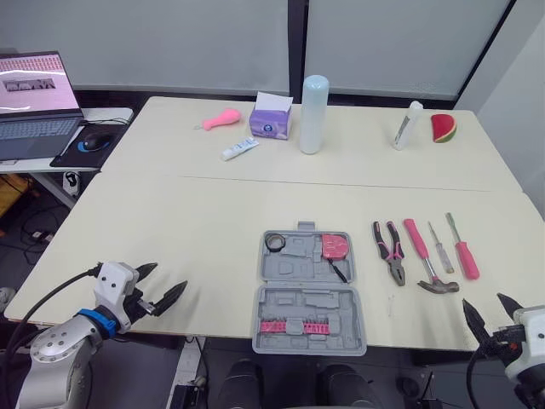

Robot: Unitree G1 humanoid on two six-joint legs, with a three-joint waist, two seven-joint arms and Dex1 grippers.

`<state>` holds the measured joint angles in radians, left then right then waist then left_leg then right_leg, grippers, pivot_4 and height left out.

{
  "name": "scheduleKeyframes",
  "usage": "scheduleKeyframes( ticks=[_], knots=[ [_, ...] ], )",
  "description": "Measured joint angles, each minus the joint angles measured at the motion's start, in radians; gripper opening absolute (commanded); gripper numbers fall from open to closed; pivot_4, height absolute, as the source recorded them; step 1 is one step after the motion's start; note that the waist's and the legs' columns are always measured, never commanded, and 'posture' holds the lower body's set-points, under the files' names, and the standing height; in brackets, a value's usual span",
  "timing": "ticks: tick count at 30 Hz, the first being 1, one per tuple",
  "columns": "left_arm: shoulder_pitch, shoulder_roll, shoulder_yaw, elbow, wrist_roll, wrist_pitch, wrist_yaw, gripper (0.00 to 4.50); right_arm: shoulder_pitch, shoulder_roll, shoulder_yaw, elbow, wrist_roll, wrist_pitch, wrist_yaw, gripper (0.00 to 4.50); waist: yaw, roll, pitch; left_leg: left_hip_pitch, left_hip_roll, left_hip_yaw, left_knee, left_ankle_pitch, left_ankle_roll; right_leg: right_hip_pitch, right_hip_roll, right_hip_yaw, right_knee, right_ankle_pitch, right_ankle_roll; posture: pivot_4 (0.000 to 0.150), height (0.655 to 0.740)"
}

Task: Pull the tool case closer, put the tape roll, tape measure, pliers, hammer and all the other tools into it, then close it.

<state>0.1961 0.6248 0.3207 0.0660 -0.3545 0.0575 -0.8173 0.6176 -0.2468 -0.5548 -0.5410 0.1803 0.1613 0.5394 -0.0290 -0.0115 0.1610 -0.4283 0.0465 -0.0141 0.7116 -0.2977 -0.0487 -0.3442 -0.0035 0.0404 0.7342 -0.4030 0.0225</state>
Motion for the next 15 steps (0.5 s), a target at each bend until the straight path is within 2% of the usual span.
scheduleKeyframes(
  ticks=[5, 10, 15],
  knots=[
    [-0.002, 0.005, -0.001, -0.004, 0.0, 0.001, -0.012, 4.5, 0.008, -0.023, 0.019, 0.012, 0.0, -0.004, 0.002, 4.48, 0.0, 0.0, 0.0, 0.002, 0.0, 0.0, 0.0, 0.0, 0.0, 0.002, 0.0, 0.0, 0.0, 0.0, 0.0, 0.15, 0.6921],
    [-0.01, 0.055, -0.004, -0.019, 0.0, -0.009, -0.08, 4.5, 0.05, -0.076, 0.018, 0.017, 0.01, -0.012, 0.032, 4.48, 0.0, 0.0, 0.0, 0.003, 0.0, 0.001, -0.001, 0.0, 0.0, 0.003, 0.0, 0.001, -0.001, 0.0, 0.0, 0.15, 0.6921],
    [-0.036, 0.08, -0.004, -0.056, -0.007, -0.013, -0.126, 4.5, 0.081, -0.13, -0.023, 0.03, 0.052, -0.012, 0.059, 4.48, 0.0, 0.0, 0.0, 0.007, 0.0, 0.001, -0.001, 0.0, 0.0, 0.007, 0.0, 0.001, -0.002, 0.0, 0.0, 0.15, 0.6921]
  ],
)
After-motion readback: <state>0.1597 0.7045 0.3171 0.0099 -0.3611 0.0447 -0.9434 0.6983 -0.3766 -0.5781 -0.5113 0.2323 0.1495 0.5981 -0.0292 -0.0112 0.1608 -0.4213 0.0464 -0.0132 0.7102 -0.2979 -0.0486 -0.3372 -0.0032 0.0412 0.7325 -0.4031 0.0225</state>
